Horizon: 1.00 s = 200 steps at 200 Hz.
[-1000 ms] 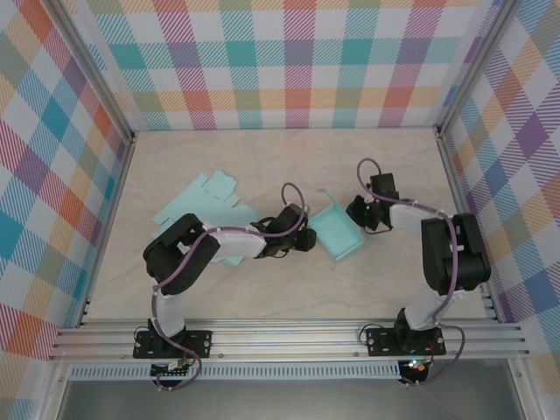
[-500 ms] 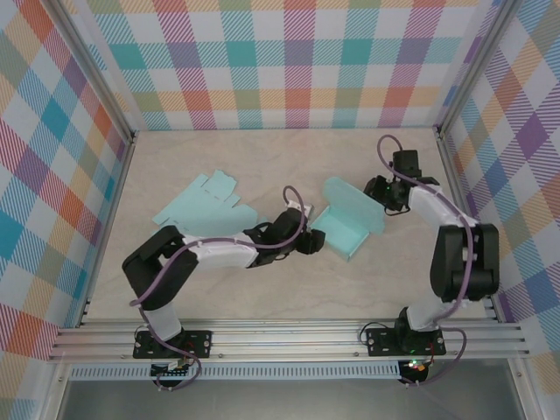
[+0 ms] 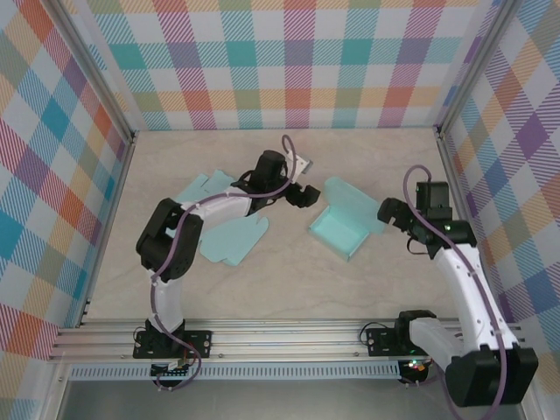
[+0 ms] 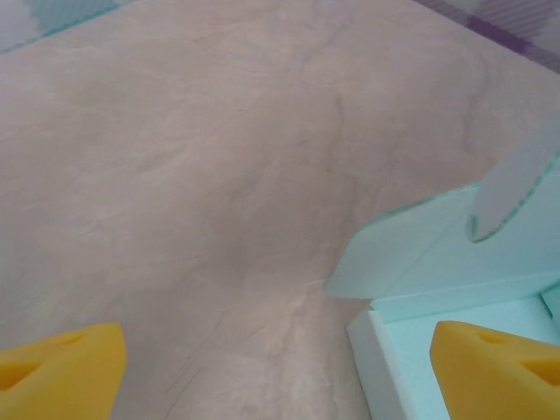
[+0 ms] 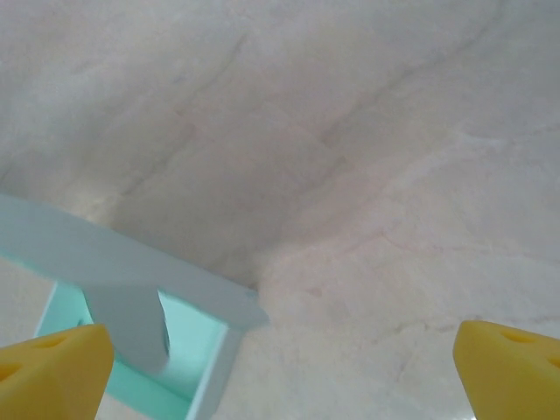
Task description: Fold the paper box
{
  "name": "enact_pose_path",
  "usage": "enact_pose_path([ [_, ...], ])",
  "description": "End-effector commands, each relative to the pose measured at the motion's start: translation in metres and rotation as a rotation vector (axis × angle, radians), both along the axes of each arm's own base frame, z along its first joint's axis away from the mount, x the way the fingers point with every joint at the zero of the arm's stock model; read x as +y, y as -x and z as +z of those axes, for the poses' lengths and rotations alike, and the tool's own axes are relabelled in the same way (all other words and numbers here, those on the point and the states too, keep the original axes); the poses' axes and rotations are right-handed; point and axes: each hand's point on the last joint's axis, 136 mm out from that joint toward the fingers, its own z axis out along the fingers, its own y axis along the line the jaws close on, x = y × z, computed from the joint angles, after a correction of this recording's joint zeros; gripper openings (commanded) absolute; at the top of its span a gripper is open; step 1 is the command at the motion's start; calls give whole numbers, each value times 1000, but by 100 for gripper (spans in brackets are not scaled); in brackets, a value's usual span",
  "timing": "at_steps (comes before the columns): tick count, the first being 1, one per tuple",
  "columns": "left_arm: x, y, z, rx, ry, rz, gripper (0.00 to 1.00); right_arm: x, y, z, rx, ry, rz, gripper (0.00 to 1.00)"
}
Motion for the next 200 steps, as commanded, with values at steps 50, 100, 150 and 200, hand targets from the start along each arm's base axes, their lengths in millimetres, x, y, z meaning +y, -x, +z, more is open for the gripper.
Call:
enact_pose_path([
  [50,-40,20,-4,5,-26,-382,81,33,19,-8,-31,-128,158,98],
  [100,-49,14,-10,10,-56,-438,71,51,0,-14,-68,-196,233,86],
  [150,-55,18,-12,66,-55,-483,58,48,-18,-28,-48,-167,228,79],
  [200,-59,17,-13,72,-57,-487,51,47,-31,-39,-27,-151,231,70],
])
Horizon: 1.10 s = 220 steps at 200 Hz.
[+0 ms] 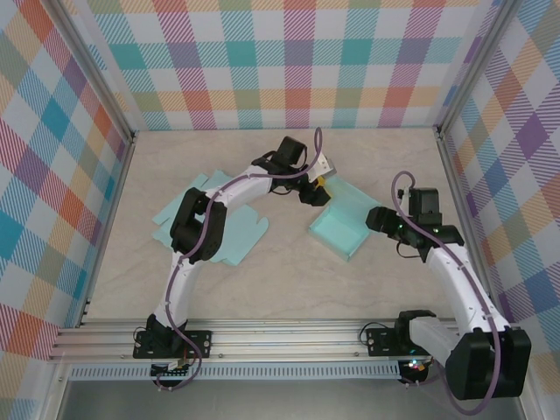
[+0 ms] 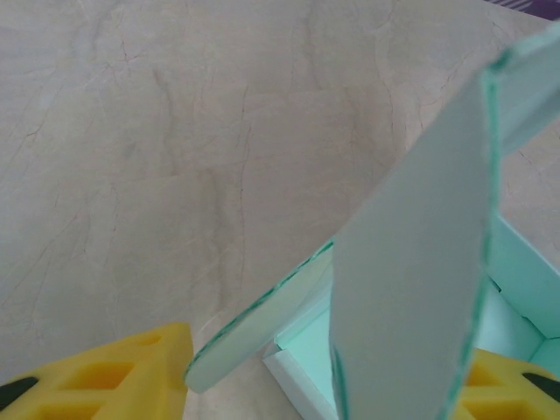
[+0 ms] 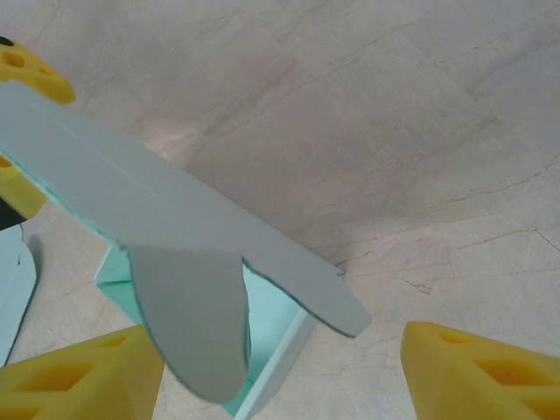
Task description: Fold the paper box
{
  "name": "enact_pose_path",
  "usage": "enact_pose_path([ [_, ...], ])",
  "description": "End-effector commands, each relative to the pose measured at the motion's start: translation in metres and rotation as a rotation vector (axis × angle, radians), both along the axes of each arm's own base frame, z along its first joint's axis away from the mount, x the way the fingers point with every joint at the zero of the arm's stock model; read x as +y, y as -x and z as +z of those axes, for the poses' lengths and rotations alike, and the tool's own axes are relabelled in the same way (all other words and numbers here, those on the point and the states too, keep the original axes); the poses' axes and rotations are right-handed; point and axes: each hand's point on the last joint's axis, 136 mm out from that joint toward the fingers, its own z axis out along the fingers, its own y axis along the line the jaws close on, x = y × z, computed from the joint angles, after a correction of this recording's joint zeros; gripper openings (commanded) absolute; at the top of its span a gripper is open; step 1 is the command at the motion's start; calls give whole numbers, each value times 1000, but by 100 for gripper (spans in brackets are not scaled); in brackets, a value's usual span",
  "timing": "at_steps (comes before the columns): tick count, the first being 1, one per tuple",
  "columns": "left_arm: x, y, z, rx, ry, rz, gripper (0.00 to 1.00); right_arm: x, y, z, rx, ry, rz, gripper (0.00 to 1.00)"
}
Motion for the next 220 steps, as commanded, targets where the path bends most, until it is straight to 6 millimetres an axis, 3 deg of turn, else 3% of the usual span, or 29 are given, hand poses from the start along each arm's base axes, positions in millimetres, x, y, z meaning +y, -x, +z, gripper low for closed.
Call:
enact_pose_path([
  [1,-6,4,3,12,9,-35,50,1,-11,1,-32,12,21,69],
  [25,-11,6,4,2,0,-41,42,2,-15,-4,-23,14,25,62],
  [52,-14,3,-1,-10,-19,-34,40,2,-17,-6,-17,20,28,54],
  [103,-16,7,-1,2,-28,-35,12,0,-21,-12,-2,31,26,37],
  [144,-15,10,1,-1,-55,35,0,3,-27,-15,4,25,37,26],
  [171,-11,3,9,-49,-46,168,0,6,-33,-13,3,31,42,16],
  [220,5,-6,35,-63,46,388,0,13,-56,-2,-26,49,50,9],
])
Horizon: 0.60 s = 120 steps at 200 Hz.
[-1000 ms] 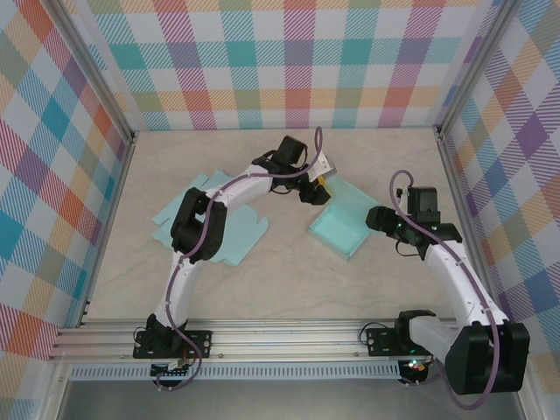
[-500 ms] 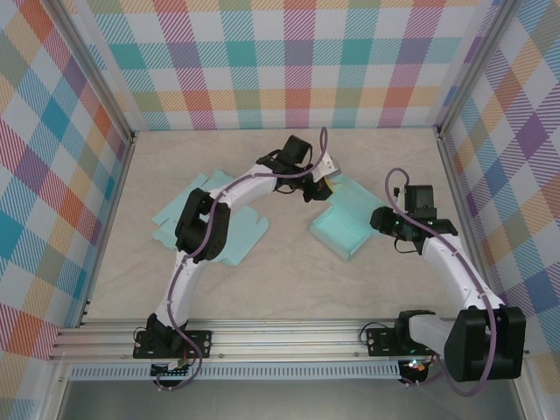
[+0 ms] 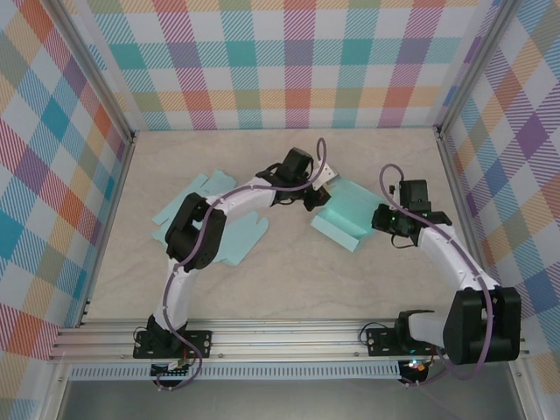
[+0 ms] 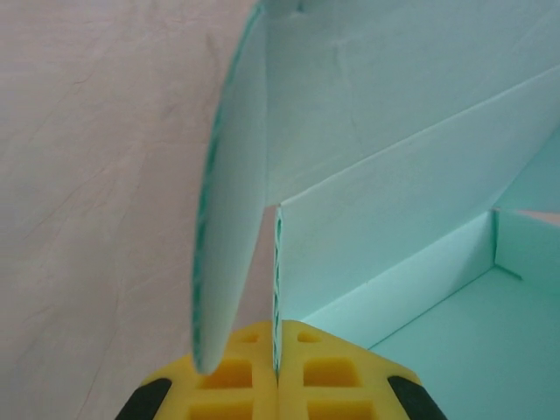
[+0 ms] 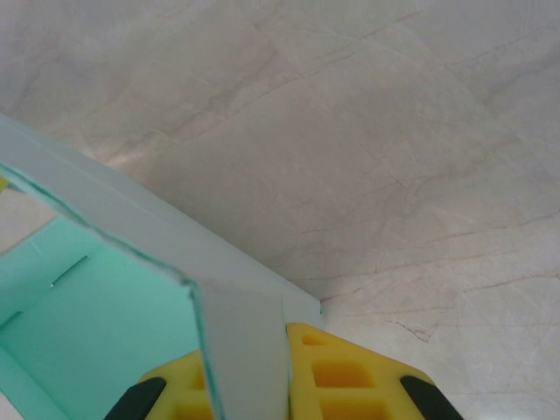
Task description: Fold the paper box
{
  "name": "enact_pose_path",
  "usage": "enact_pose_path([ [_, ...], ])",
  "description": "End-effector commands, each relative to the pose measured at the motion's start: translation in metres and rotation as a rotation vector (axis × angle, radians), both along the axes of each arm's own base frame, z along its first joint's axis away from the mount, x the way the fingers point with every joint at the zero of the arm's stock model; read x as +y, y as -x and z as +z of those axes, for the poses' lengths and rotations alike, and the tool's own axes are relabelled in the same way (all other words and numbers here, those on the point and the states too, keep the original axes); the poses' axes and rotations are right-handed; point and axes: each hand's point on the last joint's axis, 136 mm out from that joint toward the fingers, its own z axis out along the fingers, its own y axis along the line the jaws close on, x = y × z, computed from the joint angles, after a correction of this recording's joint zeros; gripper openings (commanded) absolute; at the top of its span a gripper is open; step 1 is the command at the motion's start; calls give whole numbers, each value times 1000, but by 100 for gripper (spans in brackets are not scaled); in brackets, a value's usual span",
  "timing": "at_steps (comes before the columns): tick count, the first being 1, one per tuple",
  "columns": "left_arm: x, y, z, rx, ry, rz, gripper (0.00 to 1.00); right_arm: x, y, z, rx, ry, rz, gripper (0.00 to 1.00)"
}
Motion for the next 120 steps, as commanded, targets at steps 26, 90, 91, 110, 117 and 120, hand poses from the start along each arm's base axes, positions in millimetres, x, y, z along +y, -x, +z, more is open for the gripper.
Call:
enact_pose_path([
  [26,8,-17,56,-72,124,220,0,15,-46,32,-109,15,14,7],
  [90,26,-46,64,-57,251,586,0,30,-108,53,-207,44,-110,8],
  [91,26,-47,64,-56,253,593,0,30,-108,53,-207,44,-110,8],
  [110,36,-58,61,-46,285,702,0,39,-127,58,-255,29,-123,9],
  [117,39,-61,62,-46,300,740,0,42,-133,60,-271,23,-119,10],
  [120,40,-62,62,-46,305,751,0,44,-136,60,-276,20,-117,10],
])
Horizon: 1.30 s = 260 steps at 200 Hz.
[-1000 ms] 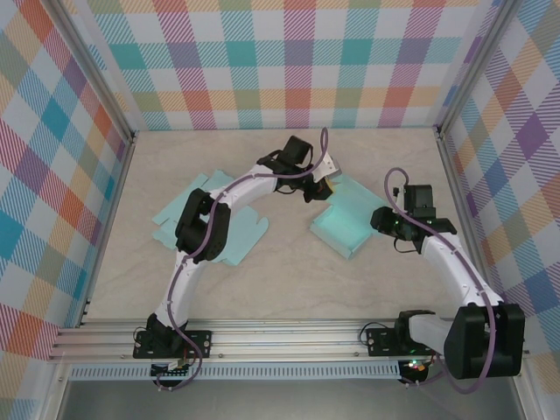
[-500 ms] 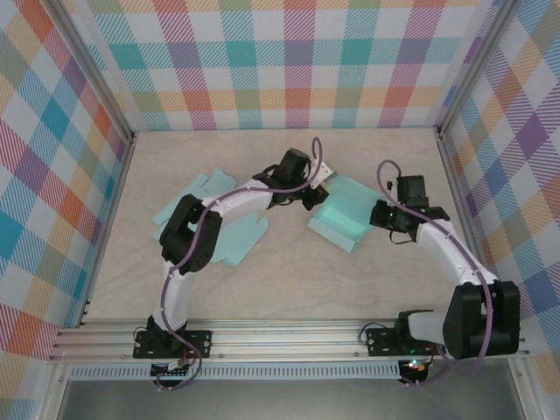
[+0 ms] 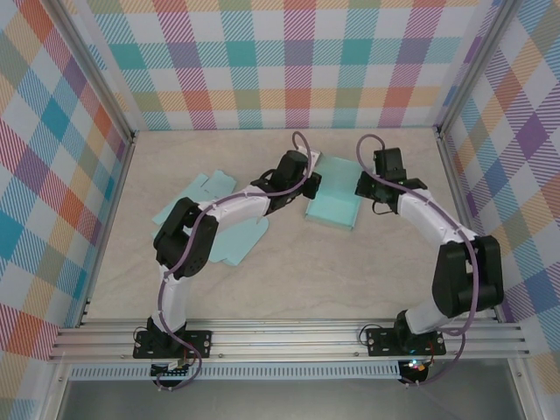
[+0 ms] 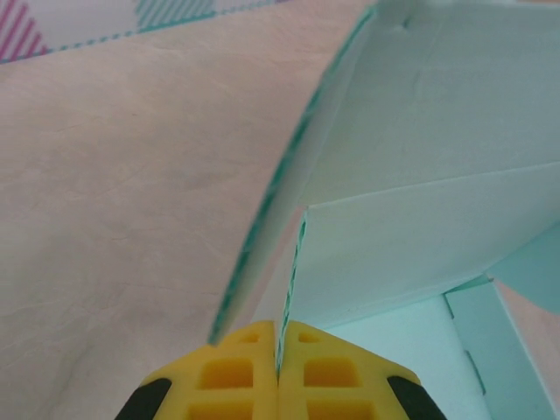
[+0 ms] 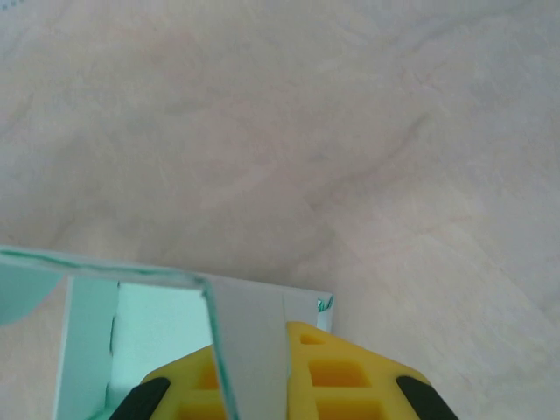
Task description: Fold the paper box
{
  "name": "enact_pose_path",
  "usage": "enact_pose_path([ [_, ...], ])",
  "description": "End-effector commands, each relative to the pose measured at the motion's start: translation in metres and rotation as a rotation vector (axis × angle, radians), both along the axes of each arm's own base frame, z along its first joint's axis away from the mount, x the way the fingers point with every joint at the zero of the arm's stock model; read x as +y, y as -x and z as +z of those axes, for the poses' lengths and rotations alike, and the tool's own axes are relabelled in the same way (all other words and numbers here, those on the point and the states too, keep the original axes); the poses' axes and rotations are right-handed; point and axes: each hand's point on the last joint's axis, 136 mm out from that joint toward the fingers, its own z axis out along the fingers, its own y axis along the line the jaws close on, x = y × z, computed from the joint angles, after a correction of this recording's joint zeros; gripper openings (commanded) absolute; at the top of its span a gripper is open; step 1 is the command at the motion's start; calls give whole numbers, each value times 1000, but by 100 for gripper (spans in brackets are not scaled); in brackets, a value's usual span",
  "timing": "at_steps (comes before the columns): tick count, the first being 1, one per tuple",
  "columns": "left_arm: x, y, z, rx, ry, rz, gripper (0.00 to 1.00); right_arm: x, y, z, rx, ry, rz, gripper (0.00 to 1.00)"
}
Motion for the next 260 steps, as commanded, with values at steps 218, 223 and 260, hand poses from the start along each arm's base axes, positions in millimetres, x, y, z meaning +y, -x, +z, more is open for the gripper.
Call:
enact_pose_path([
  [218,21,2,-48,101,271,382,1,60,-38,-8,-220,-73,40,8],
  [223,21,5,-51,106,268,383,1,59,-35,-10,-220,-78,36,8],
  [260,21,20,-69,130,263,360,1,56,-17,-22,-208,-83,21,8],
])
